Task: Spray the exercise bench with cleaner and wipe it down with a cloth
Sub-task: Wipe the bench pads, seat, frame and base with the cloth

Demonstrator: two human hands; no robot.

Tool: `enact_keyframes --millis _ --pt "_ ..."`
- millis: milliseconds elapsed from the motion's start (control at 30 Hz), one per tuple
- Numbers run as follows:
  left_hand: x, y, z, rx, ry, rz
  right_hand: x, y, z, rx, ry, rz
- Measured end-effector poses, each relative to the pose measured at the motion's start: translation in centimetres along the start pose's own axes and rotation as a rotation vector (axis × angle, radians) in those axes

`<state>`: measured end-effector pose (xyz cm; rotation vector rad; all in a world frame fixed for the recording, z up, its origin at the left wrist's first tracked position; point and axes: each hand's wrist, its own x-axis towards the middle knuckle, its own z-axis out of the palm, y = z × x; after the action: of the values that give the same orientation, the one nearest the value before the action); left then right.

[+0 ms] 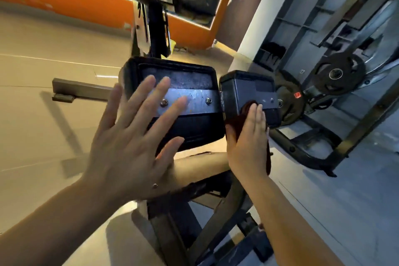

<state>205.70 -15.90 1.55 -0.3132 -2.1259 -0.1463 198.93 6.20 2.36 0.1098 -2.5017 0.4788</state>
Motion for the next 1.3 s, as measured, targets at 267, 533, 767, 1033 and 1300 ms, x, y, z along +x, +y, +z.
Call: enact_keyframes --millis 267,533,767,1033,1300 --pt "4.5 -3.4 1.2 -0.005 -0.131 0.003 5.0 -1.2 0.0 0.001 0.079 -0.179" --pt "9.2 -4.7 0.8 0.034 -0.145 0.269 -3.9 3.8 1.2 0.009 0.060 -0.149" --pt "10.1 -6.7 2.3 0.016 -0.290 0.269 -3.2 2.0 -0.1 0.036 -0.045 0.055" --pt "9.8 -7.1 2.8 -0.143 -0.199 0.297 2.1 -3.8 -0.3 0.014 0.033 0.271" --pt "9.4 -7.9 3.5 -0.470 -0.100 0.275 5.3 -5.9 0.8 0.000 0.249 0.276"
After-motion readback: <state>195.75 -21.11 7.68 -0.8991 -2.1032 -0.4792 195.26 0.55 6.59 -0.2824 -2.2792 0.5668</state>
